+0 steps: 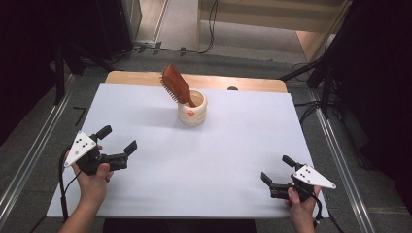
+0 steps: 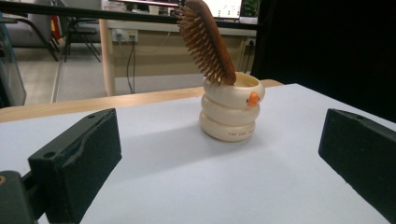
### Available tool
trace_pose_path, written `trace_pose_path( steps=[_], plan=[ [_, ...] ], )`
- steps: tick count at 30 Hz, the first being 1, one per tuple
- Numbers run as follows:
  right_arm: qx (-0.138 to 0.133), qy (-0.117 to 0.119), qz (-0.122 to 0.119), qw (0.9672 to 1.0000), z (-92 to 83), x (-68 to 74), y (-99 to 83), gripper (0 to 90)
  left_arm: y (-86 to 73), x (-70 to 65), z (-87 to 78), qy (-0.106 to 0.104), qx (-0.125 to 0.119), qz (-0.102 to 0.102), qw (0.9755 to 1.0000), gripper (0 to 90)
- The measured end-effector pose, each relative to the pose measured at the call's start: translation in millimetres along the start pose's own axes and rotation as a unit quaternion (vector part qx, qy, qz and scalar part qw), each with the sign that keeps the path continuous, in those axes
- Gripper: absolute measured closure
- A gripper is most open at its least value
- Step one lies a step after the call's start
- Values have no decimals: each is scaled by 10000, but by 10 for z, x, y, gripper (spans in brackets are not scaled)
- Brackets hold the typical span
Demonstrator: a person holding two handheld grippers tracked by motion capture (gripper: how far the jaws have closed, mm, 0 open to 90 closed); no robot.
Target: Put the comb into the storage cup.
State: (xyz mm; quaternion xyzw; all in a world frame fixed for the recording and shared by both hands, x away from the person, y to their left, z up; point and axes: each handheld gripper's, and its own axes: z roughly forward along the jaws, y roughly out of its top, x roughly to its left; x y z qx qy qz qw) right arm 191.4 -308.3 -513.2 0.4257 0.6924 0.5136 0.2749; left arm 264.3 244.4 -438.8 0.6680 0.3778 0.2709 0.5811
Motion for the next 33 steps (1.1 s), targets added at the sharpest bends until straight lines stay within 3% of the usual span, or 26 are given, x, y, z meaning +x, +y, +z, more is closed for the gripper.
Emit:
trace_pose_path(
  steps=[17, 33],
  plan=[
    [24, -44, 16, 10000, 5, 9, -4, 0, -217, 102, -283, 201, 111, -10, 9997, 0],
    [25, -61, 11, 10000, 6, 7, -6, 0, -418, 276, -407, 463, 318, -21, 9984, 0]
  ],
)
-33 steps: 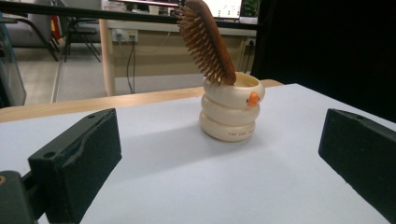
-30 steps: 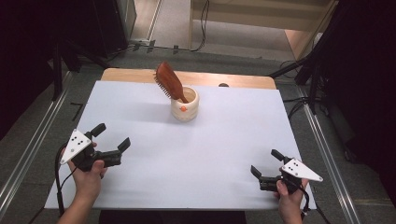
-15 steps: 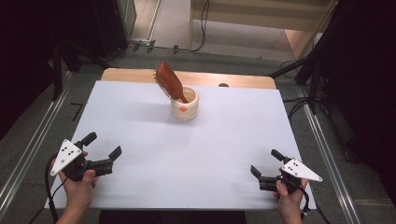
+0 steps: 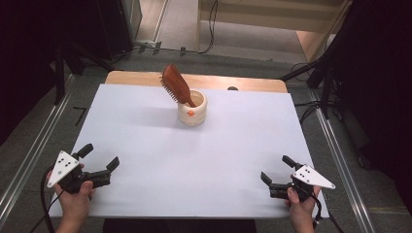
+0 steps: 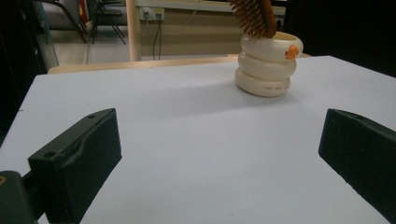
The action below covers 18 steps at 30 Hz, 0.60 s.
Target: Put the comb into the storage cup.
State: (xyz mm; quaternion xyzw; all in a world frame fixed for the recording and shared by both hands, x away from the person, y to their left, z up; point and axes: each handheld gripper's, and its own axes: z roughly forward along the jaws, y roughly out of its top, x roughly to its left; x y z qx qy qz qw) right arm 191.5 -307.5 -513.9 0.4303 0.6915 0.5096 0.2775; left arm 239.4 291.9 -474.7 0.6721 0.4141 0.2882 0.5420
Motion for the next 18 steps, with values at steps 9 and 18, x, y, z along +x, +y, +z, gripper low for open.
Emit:
trace_pose_path(
  steps=[9, 18],
  plan=[
    [25, -4, -25, 10000, 4, 3, 0, 0, -68, 102, -14, 148, 139, 105, 9997, 0],
    [54, -4, -71, 10000, 18, 13, 0, 0, -116, 159, -4, 114, 178, -55, 9998, 0]
  ],
)
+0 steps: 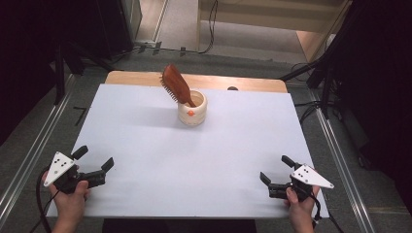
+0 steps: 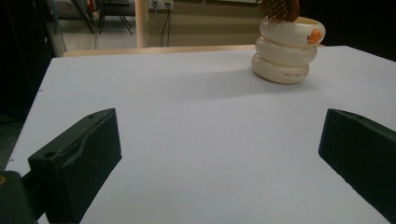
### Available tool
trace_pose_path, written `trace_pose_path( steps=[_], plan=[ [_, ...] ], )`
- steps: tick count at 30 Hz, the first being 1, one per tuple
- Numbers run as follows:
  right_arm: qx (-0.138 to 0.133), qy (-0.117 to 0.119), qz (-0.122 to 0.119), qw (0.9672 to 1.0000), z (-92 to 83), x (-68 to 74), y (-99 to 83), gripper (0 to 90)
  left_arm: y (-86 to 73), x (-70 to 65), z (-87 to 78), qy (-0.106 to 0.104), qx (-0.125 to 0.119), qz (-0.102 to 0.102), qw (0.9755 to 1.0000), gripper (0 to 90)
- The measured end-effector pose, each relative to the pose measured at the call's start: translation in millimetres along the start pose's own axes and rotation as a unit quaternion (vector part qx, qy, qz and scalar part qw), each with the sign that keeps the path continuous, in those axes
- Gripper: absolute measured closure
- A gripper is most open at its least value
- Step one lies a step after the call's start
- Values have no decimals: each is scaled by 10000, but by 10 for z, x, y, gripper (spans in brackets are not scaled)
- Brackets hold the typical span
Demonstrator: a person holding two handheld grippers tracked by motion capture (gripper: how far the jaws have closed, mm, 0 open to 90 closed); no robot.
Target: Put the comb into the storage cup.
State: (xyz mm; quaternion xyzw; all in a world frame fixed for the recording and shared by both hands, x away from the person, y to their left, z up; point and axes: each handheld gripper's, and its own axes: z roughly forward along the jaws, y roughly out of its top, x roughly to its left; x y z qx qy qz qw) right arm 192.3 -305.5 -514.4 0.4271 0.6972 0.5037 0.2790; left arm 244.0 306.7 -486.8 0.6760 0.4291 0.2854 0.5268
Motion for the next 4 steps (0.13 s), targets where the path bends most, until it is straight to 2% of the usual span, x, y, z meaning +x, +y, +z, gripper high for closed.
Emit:
trace_pose_path(
  steps=[4],
  plan=[
    [5, -16, 11, 10000, -2, 0, 0, 0, -6, -10, 10, -31, -1, -1, 10000, 0]
  ],
)
